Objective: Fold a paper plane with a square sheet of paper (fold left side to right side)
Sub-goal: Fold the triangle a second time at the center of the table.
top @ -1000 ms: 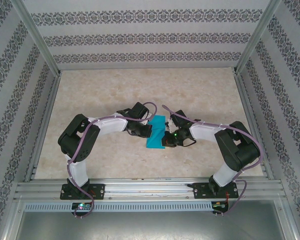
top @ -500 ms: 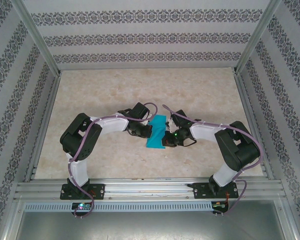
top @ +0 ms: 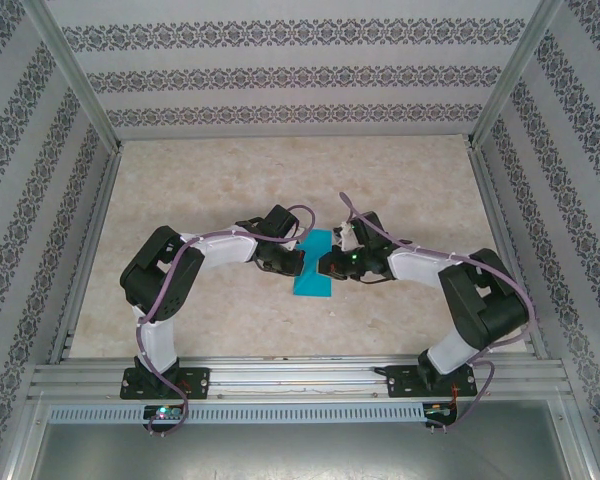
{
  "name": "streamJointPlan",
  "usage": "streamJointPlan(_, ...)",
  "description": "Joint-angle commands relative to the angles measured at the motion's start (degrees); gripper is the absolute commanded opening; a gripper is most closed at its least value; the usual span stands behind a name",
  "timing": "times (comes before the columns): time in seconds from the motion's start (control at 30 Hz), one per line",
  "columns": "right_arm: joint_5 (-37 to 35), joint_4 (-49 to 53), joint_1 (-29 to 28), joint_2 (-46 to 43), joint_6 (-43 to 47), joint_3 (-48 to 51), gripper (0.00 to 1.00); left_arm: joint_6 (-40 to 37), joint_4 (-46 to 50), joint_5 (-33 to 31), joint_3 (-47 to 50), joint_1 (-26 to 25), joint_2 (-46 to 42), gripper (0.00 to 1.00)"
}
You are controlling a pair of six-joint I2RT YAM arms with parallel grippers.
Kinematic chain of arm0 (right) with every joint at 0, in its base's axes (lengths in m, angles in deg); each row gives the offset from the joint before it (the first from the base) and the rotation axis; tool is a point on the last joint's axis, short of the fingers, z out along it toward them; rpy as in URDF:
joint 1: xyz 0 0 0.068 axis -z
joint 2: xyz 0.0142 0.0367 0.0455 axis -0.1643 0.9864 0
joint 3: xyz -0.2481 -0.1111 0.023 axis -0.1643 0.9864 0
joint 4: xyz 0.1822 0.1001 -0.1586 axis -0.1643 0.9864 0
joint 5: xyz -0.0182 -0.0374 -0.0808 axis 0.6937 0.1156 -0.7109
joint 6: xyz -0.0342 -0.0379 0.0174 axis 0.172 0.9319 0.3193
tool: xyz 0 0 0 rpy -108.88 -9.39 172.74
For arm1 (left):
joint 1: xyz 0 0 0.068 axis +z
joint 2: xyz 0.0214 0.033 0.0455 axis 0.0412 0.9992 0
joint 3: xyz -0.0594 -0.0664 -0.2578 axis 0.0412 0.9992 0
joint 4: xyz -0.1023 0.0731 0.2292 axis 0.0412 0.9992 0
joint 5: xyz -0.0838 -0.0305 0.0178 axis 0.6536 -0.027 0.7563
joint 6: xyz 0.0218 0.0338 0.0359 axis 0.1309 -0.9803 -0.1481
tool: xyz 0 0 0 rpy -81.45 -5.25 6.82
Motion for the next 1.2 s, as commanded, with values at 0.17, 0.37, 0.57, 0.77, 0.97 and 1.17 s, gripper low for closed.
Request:
streamJointPlan(0.17,-1.5,-8.9,-1.7,5.7,-4.8,-2.0,0.00,-0.8,0.1,0.1,0.4,0.7,2.2,0.00)
streamJointPlan(0.37,-1.7,-9.2,-1.9,7.6,-4.3,-3.3,0.00,-0.8,0.2,-0.1,0.3,0.7,2.2,0.00)
streamJointPlan(0.57,-2.4,-8.5,-1.9,8.6,-3.7,-3.1,0.00,-1.0,0.7,-0.4,0.2,0.7,2.2,0.00)
streamJointPlan(0.77,-3.5,-6.9,-1.9,9.4,-3.0,-2.8,0.00,-1.1,0.9,-0.6,0.1,0.8,2.3,0.00)
streamJointPlan(0.97,-4.9,-4.5,-1.9,9.8,-2.0,-2.8,0.00,-1.1,1.0,-0.8,0.1,0.7,2.6,0.00)
streamJointPlan(1.17,-5.6,-3.2,-1.9,10.3,-1.5,-2.5,0.00,-1.1,1.1,-0.9,0.3,0.7,2.6,0.00)
